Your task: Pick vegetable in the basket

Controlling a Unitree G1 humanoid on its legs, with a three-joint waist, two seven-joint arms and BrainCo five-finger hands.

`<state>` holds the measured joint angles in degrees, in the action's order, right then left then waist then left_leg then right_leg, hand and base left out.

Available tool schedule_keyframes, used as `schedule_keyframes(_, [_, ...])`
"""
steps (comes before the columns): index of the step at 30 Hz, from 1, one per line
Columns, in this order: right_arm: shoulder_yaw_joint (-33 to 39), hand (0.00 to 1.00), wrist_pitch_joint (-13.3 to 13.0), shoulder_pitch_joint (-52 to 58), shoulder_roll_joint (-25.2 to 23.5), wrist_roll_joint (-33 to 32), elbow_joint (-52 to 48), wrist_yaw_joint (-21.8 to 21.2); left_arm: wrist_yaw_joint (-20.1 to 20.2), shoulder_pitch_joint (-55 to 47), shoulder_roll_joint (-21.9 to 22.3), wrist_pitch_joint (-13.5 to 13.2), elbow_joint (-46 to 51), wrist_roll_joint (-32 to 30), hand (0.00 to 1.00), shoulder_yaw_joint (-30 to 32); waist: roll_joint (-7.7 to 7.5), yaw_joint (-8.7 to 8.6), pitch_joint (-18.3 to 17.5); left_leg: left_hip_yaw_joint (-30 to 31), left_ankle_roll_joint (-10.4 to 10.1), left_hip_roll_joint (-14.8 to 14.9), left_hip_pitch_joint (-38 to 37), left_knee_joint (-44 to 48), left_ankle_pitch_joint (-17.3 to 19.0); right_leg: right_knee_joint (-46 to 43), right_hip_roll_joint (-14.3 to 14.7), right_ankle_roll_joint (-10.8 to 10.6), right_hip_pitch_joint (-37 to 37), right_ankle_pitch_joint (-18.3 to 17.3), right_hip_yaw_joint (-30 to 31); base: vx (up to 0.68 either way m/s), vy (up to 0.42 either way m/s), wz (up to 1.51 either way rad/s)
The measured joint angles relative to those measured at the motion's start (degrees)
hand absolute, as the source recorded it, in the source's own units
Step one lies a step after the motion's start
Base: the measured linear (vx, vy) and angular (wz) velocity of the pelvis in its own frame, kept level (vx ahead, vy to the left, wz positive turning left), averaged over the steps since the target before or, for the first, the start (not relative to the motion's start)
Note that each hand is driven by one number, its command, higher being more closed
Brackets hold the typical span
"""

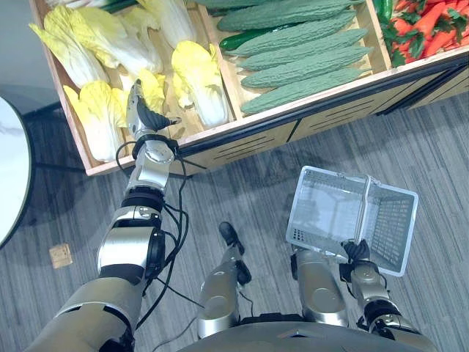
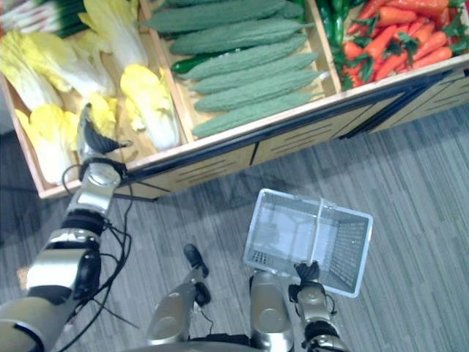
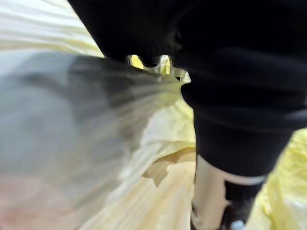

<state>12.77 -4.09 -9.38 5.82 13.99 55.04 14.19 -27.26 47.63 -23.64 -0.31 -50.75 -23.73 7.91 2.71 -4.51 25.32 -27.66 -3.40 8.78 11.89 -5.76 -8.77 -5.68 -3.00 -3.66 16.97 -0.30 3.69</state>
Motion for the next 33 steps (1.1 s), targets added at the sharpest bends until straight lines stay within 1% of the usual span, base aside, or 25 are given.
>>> schedule_keyframes(2, [-0.5, 1.00, -0.1, -0.1, -0.1, -0.4, 0.0, 0.1, -0.2, 1.3, -0.2, 0.0, 0.1, -0.2, 1.00, 0.0, -0.09, 0.93, 0.1, 0.1, 0.0, 0.1, 1.4, -0.1, -0.2, 1.1, 0.0, 0.1, 0.8, 0.7, -0.1, 0.00, 0.000, 0.00])
schedule_keyframes(4, [-1.6, 1.00, -0.1, -0.3, -0.1, -0.4, 0.1, 0.2, -0.3, 2.1, -0.4, 0.0, 0.0, -0.6, 1.00, 0.4, -0.44, 1.01, 0.3, 0.2, 0.0, 0.1, 1.6, -0.2, -0.2, 1.5, 0.0, 0.0, 0.8, 0.9, -0.2, 0.02, 0.014, 0.05])
schedule_keyframes(8, [-2.7, 1.00, -0.1, -1.1, -0.2, -0.4, 0.1, 0.0, -0.2, 4.5, -0.5, -0.2, 0.5, -0.6, 1.00, 3.3, -0.96, 1.19, 0.6, 0.0, 0.1, 0.1, 3.2, -0.3, -0.3, 1.8, -0.1, -0.2, 2.1, 1.3, -0.3, 0.01, 0.009, 0.02])
schedule_keyframes(11, [-2.7, 1.00, -0.1, -1.4, -0.4, -0.4, 0.3, -0.1, -0.1, 5.1, -0.7, -0.2, 0.7, -0.3, 1.00, 4.0, -1.38, 1.23, 0.8, -0.2, 0.2, 0.0, 3.0, -0.2, -0.3, 1.9, -0.1, -0.2, 2.0, 1.5, -0.1, 0.04, 0.013, -0.05])
schedule_keyframes(14, [-2.7, 1.00, 0.1, -1.4, -0.7, -0.4, 0.6, -0.5, 0.4, 5.1, -1.0, 0.0, 0.7, 0.1, 1.00, 3.9, -2.13, 1.24, 1.3, -0.3, 0.2, 0.1, 1.1, 0.0, -0.4, 2.1, -0.1, -0.2, 0.2, 1.6, 0.0, 0.05, 0.001, -0.03])
schedule_keyframes(16, [-2.7, 1.00, 0.3, -1.3, -0.9, -0.4, 0.7, -0.6, 2.0, 5.0, -1.2, 0.5, 0.3, 0.7, 1.00, 3.2, -2.71, 1.04, 1.6, -0.3, 0.2, 0.1, -1.0, 0.0, -0.3, 2.7, -0.1, -0.2, -2.3, 1.6, 0.0, 0.06, -0.010, 0.01])
schedule_keyframes(19, [-2.6, 1.00, 0.7, -1.2, -0.8, -0.4, 1.0, -0.7, 3.8, 5.0, -1.0, 1.1, 1.1, 2.8, 1.00, -0.2, -3.06, 0.78, 1.6, 0.0, -0.2, 0.0, -2.9, 0.0, 0.0, 3.1, -0.3, -0.2, -4.6, 1.5, -0.6, 0.04, -0.006, 0.06])
schedule_keyframes(22, [-2.1, 1.00, 1.0, -0.5, -0.9, -0.4, 1.0, -1.4, 4.5, 4.7, 1.7, 1.3, 4.8, 3.2, 1.00, -3.1, -3.07, 0.70, 1.5, 0.8, -0.3, -0.2, -4.7, -0.1, 0.0, 3.8, -0.6, -0.3, -7.3, 1.5, -1.7, 0.03, -0.002, 0.17])
schedule_keyframes(23, [-1.8, 1.00, 1.2, 0.2, -1.1, -0.6, 0.9, -1.6, 4.4, 3.7, 3.2, 1.4, 7.5, 3.3, 1.00, -4.3, -3.16, 0.69, 1.4, 1.5, -0.3, -0.4, -6.1, -0.2, 0.1, 3.8, -0.7, -0.2, -8.9, 1.2, -2.5, 0.03, 0.012, 0.22])
schedule_keyframes(25, [-0.4, 1.00, 1.3, 1.8, -1.4, -1.4, 1.0, -2.1, 4.3, 1.4, 5.2, 1.4, 13.1, 4.1, 1.00, -6.2, -3.19, 0.64, 0.3, 1.8, -0.7, -0.8, -7.7, -0.3, 0.5, 3.7, -0.9, -0.2, -11.0, 0.6, -3.3, 0.03, 0.021, 0.20])
schedule_keyframes(27, [0.9, 1.00, 1.3, 4.7, -1.5, -1.6, 1.0, -2.7, 4.2, -1.3, 6.9, 1.2, 19.8, 4.0, 1.00, -8.2, -3.13, 0.72, -3.2, 2.4, -0.6, -0.8, -8.1, -0.3, 0.9, 3.7, -1.1, -0.1, -11.7, 0.2, -3.9, 0.04, 0.008, 0.15])
schedule_keyframes(30, [3.2, 1.00, 1.3, 8.1, -2.0, -2.1, 0.5, -2.9, 3.7, -2.4, 7.7, 1.0, 23.7, 4.0, 1.00, -10.2, -3.15, 0.65, -5.7, 3.1, -0.6, -0.9, -9.8, -0.3, 1.4, 3.6, -1.2, -0.2, -13.8, -0.5, -4.4, 0.04, 0.001, 0.15])
schedule_keyframes(31, [4.2, 1.00, 1.2, 9.9, -2.3, -2.6, 0.1, -3.0, 3.2, -3.1, 7.7, 0.9, 25.8, 3.9, 1.00, -11.6, -3.20, 0.68, -7.4, 3.2, -0.7, -0.9, -10.1, -0.3, 1.5, 3.2, -1.2, -0.1, -14.0, -0.8, -4.6, 0.03, 0.001, 0.09])
schedule_keyframes(32, [4.8, 1.00, 1.1, 11.4, -2.6, -2.9, -0.4, -3.0, 2.6, -3.6, 7.8, 0.8, 28.3, 3.4, 1.00, -12.7, -3.20, 0.67, -8.4, 3.3, -0.7, -0.9, -10.7, -0.3, 1.6, 3.0, -1.3, 0.0, -14.6, -1.0, -4.7, 0.03, -0.003, 0.05])
schedule_keyframes(33, [4.9, 1.00, 1.1, 12.0, -2.6, -3.2, -0.6, -3.0, 2.1, -3.8, 7.9, 0.7, 29.5, 2.5, 1.00, -13.6, -3.23, 0.66, -8.6, 3.3, -0.7, -0.8, -11.1, -0.3, 1.6, 2.9, -1.3, 0.0, -14.9, -1.1, -4.7, 0.00, 0.000, 0.00])
